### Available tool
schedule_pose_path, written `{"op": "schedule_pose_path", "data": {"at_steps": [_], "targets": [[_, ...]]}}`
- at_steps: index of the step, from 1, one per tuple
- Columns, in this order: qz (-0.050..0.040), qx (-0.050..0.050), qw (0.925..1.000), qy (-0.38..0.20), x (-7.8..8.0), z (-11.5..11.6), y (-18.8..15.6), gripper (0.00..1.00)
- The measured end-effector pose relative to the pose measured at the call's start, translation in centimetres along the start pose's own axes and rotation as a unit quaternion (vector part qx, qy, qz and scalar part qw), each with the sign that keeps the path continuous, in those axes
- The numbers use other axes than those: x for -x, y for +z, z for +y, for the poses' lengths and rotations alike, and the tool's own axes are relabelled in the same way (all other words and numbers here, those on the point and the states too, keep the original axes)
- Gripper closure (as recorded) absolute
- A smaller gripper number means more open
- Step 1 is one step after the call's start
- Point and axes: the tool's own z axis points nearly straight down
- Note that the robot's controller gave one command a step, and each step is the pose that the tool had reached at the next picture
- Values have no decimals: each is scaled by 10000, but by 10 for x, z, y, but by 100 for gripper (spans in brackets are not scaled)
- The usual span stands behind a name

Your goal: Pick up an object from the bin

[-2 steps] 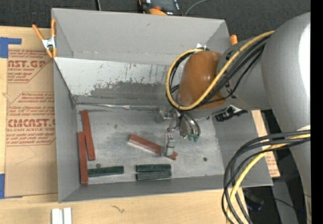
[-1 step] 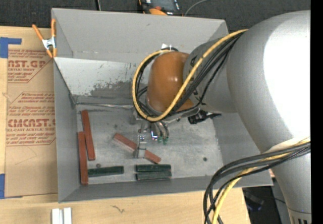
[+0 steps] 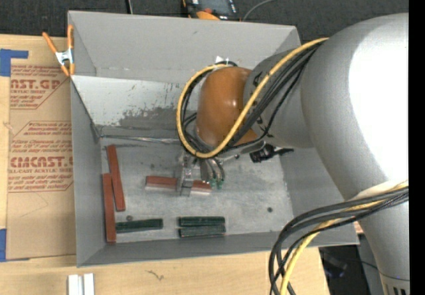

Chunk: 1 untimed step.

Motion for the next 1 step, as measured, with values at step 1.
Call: {"op": "schedule_pose_path", "data": {"at_steps": [1], "targets": [[-5,1,10000,2,0,0,2,0]]}}
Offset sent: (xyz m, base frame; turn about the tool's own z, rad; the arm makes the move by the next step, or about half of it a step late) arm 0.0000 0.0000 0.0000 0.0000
